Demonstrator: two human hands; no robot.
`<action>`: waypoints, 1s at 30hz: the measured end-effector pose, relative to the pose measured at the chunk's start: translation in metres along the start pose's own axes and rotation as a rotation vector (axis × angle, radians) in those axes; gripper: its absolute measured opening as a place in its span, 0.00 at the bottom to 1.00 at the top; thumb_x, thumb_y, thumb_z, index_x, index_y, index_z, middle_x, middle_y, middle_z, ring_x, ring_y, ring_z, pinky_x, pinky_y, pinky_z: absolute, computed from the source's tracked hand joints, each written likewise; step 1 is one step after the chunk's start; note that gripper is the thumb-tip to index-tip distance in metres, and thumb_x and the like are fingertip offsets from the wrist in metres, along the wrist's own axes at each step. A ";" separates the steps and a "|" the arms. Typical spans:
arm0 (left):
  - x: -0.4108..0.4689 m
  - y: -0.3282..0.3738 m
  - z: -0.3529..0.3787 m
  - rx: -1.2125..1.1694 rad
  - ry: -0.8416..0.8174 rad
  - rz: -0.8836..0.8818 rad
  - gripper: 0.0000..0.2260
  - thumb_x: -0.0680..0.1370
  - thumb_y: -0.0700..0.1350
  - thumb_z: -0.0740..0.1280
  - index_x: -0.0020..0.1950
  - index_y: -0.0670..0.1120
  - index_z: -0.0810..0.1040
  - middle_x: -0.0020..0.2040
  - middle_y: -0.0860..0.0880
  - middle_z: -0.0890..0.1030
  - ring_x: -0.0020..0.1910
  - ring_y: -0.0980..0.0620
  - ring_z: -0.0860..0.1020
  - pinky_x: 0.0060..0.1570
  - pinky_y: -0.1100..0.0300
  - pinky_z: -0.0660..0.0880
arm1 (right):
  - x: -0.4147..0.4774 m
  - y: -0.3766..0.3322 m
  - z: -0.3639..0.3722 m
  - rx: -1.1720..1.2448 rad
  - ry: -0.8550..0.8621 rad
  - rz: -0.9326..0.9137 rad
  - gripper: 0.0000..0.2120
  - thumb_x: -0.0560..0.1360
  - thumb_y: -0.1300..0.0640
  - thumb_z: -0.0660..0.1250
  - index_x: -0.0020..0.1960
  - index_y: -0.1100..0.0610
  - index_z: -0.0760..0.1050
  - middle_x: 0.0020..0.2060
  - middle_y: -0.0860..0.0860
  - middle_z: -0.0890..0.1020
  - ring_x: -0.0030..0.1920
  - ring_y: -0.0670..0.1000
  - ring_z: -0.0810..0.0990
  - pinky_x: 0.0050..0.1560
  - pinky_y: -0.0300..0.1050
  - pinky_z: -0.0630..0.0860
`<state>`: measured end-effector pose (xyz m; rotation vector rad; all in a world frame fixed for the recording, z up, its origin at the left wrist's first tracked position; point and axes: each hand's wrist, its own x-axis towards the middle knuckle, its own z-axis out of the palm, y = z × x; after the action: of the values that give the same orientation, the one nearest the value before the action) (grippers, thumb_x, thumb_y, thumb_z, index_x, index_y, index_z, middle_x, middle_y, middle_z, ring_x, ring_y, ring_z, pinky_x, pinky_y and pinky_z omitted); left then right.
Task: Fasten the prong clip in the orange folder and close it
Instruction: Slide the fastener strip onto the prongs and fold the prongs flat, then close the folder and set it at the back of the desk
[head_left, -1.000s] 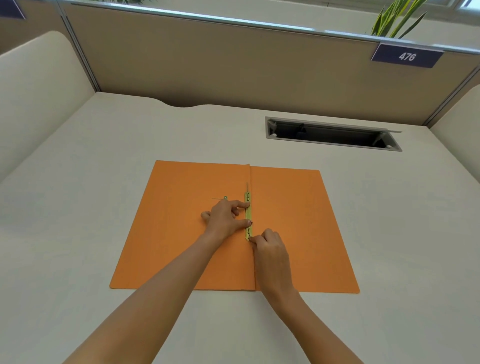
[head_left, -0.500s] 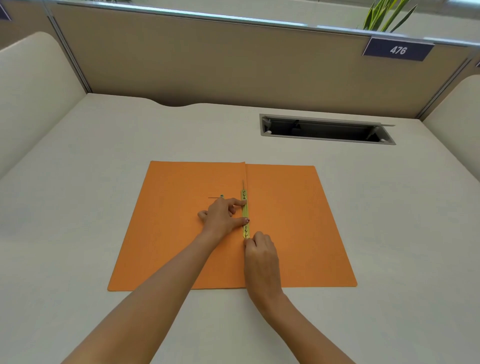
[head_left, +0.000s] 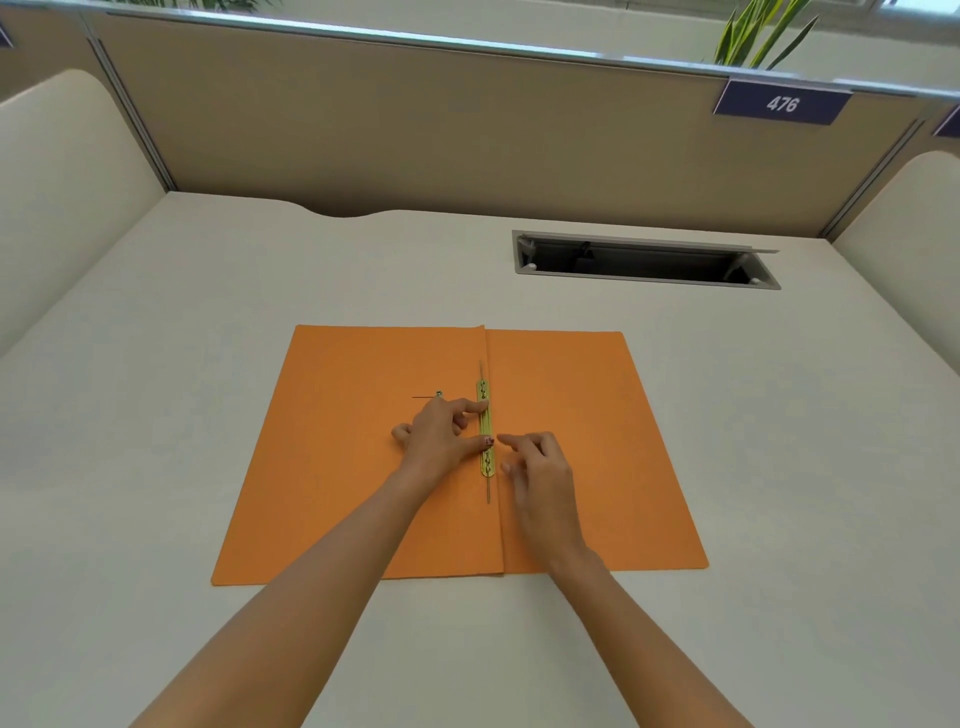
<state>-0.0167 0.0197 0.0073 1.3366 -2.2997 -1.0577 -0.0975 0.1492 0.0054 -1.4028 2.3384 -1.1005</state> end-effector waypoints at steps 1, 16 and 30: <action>-0.001 0.000 0.000 0.001 0.001 0.004 0.20 0.70 0.53 0.73 0.61 0.60 0.77 0.43 0.55 0.72 0.43 0.58 0.71 0.44 0.55 0.56 | 0.007 0.002 0.001 -0.005 -0.018 -0.009 0.16 0.75 0.67 0.64 0.62 0.58 0.77 0.52 0.53 0.75 0.52 0.52 0.76 0.55 0.41 0.74; -0.011 -0.004 -0.001 0.073 -0.073 0.019 0.25 0.72 0.49 0.71 0.67 0.63 0.69 0.53 0.54 0.72 0.52 0.57 0.72 0.49 0.54 0.57 | 0.023 0.009 0.024 -0.124 0.016 -0.110 0.16 0.78 0.61 0.58 0.63 0.59 0.76 0.49 0.57 0.75 0.46 0.56 0.76 0.46 0.49 0.76; -0.084 -0.056 -0.039 0.254 0.373 -0.355 0.30 0.76 0.61 0.61 0.75 0.53 0.58 0.74 0.43 0.57 0.71 0.38 0.56 0.68 0.42 0.56 | 0.021 0.017 0.025 0.012 0.161 -0.067 0.12 0.79 0.65 0.57 0.58 0.60 0.75 0.52 0.54 0.79 0.50 0.51 0.77 0.48 0.32 0.66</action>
<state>0.0847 0.0552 0.0044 1.9096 -2.0086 -0.5448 -0.1071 0.1242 -0.0198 -1.4480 2.4036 -1.2883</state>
